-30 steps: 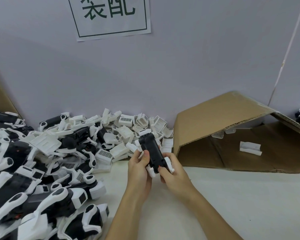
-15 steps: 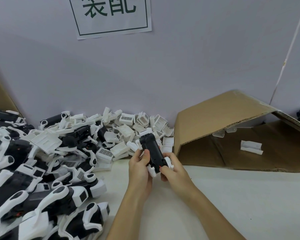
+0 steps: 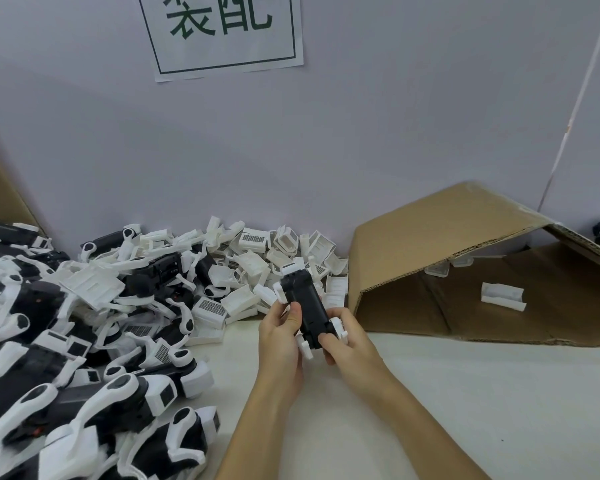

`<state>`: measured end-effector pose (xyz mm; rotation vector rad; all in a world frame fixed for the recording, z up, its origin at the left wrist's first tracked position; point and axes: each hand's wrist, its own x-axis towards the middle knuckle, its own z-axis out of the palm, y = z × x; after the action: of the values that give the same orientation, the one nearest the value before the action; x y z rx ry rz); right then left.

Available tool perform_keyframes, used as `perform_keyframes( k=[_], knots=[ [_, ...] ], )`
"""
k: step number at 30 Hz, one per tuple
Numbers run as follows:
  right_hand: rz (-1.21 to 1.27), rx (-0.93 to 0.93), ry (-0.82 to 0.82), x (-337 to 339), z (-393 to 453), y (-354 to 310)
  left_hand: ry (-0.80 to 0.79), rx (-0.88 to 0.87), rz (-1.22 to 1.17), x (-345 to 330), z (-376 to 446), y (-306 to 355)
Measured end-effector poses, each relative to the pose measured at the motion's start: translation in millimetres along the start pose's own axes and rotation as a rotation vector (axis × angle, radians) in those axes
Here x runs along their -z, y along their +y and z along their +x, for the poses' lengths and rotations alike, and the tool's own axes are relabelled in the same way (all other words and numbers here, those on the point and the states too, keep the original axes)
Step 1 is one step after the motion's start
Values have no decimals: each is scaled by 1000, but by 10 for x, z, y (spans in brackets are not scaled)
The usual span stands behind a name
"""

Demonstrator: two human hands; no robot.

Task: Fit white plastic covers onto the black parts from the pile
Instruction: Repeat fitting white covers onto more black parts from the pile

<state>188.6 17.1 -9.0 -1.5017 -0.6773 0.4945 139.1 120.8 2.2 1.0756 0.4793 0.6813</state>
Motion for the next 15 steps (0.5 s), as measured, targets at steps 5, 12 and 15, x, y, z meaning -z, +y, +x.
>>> perform_keyframes(
  k=[5,12,15],
  knots=[
    [12,4,-12,-3,10,18,-12,-9,-4,-5,-31,27],
    [-22,64,25,-2,10,36,-64,-16,49,37,-2,26],
    [56,123,130,2,23,39,-89,-27,124,84,5,29]
  ],
)
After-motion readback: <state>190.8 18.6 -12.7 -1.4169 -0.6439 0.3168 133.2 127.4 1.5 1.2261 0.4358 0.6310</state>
